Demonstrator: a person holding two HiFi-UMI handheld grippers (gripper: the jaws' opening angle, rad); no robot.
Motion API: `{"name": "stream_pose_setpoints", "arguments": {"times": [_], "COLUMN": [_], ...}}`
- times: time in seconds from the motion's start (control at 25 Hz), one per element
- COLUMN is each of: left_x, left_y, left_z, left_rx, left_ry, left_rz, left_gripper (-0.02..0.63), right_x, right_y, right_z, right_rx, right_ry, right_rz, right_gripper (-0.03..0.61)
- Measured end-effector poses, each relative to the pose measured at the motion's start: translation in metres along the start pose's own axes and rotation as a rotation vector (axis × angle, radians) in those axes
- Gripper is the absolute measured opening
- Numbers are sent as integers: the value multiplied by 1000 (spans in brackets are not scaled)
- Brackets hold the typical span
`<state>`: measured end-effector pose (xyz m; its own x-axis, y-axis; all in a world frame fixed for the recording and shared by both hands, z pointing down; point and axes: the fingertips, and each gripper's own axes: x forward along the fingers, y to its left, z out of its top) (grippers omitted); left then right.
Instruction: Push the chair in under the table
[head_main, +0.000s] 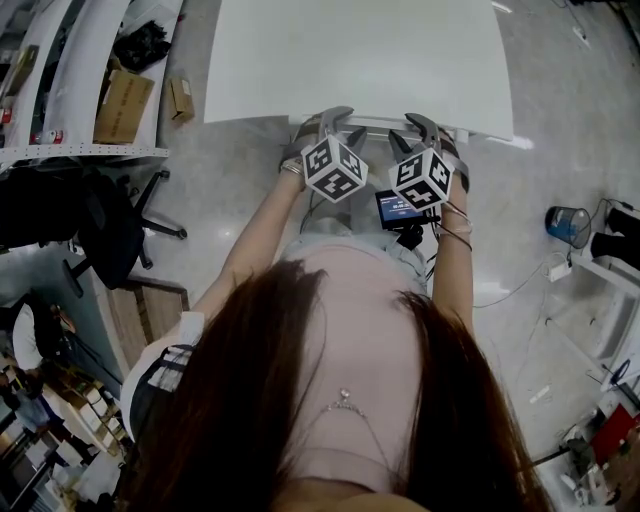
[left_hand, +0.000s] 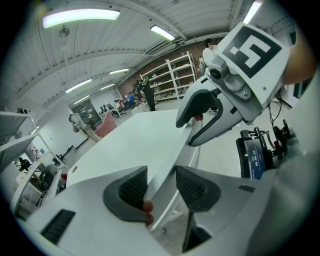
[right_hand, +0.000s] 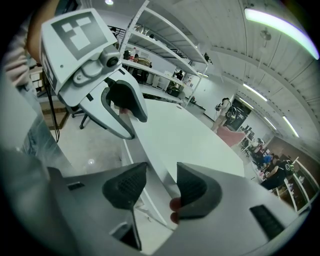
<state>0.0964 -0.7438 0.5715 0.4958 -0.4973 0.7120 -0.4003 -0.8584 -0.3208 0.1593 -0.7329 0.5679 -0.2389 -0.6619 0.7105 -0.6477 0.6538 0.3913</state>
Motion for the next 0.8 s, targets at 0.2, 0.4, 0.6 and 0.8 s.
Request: {"name": "stream_pose_setpoints", "arguments": {"times": [0.2,0.4,0.6,0.8], "left_x": [1,6,9,10], "left_y": [2,3,2,2], "left_z": [2,8,11,12], "left_rx": [0,-1,-4,-2], "left_ry": [2,4,7,13], "left_rz": [-1,-6,-7,-10], "left_gripper": [183,181,179,179], "right_x": [0,1,1,2], "right_y": [-3,-10,-14,-15], "right_z": [0,-2,-5,-5], "right_rx": [-1,1,1,-3], "right_ry": [-2,-2,-3,1], "right_rz": [0,5,15,8], "right_gripper": [199,198,198,198]}}
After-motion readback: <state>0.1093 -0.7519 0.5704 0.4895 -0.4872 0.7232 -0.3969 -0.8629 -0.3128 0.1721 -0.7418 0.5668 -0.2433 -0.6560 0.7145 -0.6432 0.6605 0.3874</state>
